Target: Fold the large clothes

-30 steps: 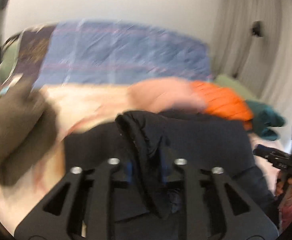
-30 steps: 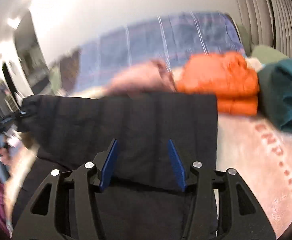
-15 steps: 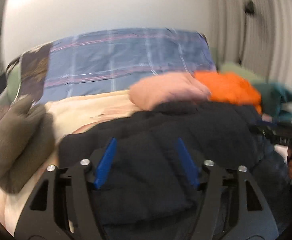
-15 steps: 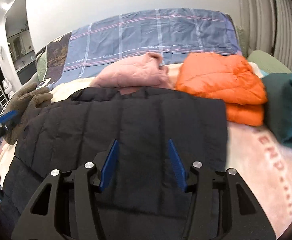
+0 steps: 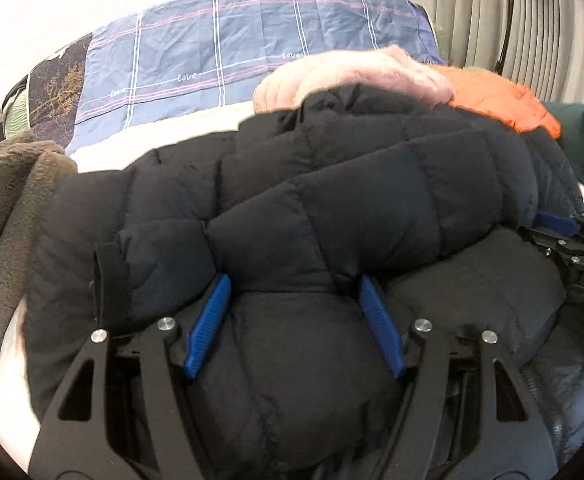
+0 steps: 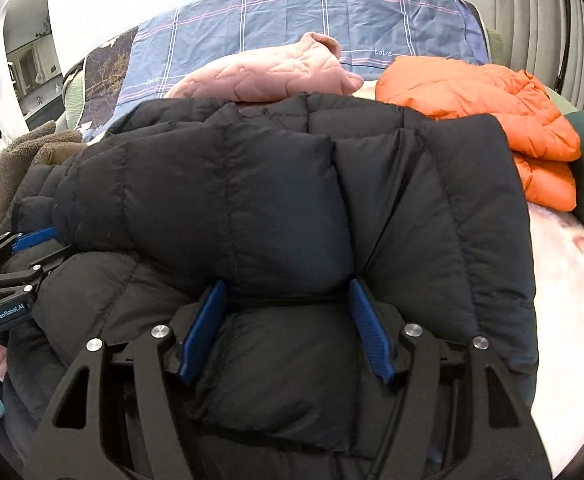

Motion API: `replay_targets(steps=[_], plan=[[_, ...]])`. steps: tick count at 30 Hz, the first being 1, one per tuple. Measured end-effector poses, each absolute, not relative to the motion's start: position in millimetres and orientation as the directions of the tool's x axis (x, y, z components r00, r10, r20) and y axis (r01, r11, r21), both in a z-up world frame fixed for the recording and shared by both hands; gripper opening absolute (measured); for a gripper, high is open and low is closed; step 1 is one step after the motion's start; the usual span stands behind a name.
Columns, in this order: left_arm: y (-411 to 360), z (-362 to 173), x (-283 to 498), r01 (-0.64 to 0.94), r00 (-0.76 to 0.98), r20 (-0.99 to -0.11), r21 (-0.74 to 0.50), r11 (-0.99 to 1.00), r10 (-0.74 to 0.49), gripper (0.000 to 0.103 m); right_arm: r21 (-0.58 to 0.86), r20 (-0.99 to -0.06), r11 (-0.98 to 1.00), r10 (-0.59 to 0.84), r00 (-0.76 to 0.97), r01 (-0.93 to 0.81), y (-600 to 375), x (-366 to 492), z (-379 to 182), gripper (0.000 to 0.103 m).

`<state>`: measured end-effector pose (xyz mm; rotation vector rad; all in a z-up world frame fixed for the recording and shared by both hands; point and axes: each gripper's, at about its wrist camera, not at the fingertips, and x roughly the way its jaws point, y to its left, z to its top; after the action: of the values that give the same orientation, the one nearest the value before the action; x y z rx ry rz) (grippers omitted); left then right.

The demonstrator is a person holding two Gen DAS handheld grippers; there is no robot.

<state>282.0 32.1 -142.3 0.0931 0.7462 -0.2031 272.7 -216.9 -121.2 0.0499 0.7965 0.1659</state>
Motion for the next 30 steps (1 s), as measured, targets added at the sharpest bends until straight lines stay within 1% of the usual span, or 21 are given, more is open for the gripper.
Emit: replay_targets(steps=[2,3,6,8,10,13,16,19,22,26,29,30], plan=[[43.2,-128.7,267.5,0.202,0.713,-0.678,-0.046,0.978,-0.179,0.07,0.095,-0.697,0.989,0.146,0.702,-0.112,-227.6,254.7,-106.3,0.066],[51.6,-119.7,254.3,0.206,0.717,-0.67,-0.063,0.977,-0.194,0.075,0.091,-0.688,0.99,0.143,0.711,-0.11,-233.4,245.1,-100.1,0.067],[81.6,-102.1,207.1,0.228,0.737,-0.642,-0.061,0.972,-0.213,0.081,0.049,-0.671,0.994,0.102,0.735,-0.093,-264.8,202.8,-84.3,0.073],[103.4,-102.1,177.5,0.226,0.723,-0.659,-0.06,0.972,-0.208,0.082,0.052,-0.692,0.997,0.079,0.717,-0.06,-292.8,176.7,-86.4,0.073],[121.5,-110.5,155.5,0.223,0.695,-0.69,-0.063,0.973,-0.203,0.082,0.095,-0.725,0.995,0.085,0.683,-0.024,-321.9,151.8,-97.8,0.073],[149.0,-131.1,118.3,0.22,0.634,-0.742,-0.094,0.971,-0.216,0.082,0.189,-0.75,0.982,0.146,0.645,-0.001,-351.7,115.4,-116.4,0.073],[162.7,-148.8,89.4,0.233,0.58,-0.774,-0.142,0.962,-0.254,0.082,0.278,-0.74,0.96,0.234,0.631,-0.031,-361.7,86.5,-128.2,0.073],[169.4,-156.7,67.3,0.251,0.566,-0.765,-0.195,0.948,-0.307,0.082,0.319,-0.716,0.945,0.287,0.636,-0.068,-359.9,63.5,-130.0,0.073],[169.6,-156.0,46.4,0.285,0.56,-0.744,-0.238,0.928,-0.363,0.081,0.37,-0.703,0.925,0.338,0.626,-0.084,-358.0,43.6,-132.9,0.068],[168.1,-160.2,17.7,0.325,0.547,-0.734,-0.257,0.91,-0.403,0.08,0.417,-0.683,0.903,0.389,0.618,-0.108,-353.3,14.1,-134.8,0.06],[167.6,-161.2,-1.8,0.344,0.545,-0.716,-0.285,0.895,-0.437,0.08,0.47,-0.653,0.872,0.446,0.612,-0.134,-359.5,-7.1,-134.4,0.057],[169.2,-161.0,-7.0,0.348,0.543,-0.708,-0.299,0.889,-0.451,0.078,0.492,-0.636,0.858,0.468,0.614,-0.144,-361.1,-15.9,-134.9,0.056]])
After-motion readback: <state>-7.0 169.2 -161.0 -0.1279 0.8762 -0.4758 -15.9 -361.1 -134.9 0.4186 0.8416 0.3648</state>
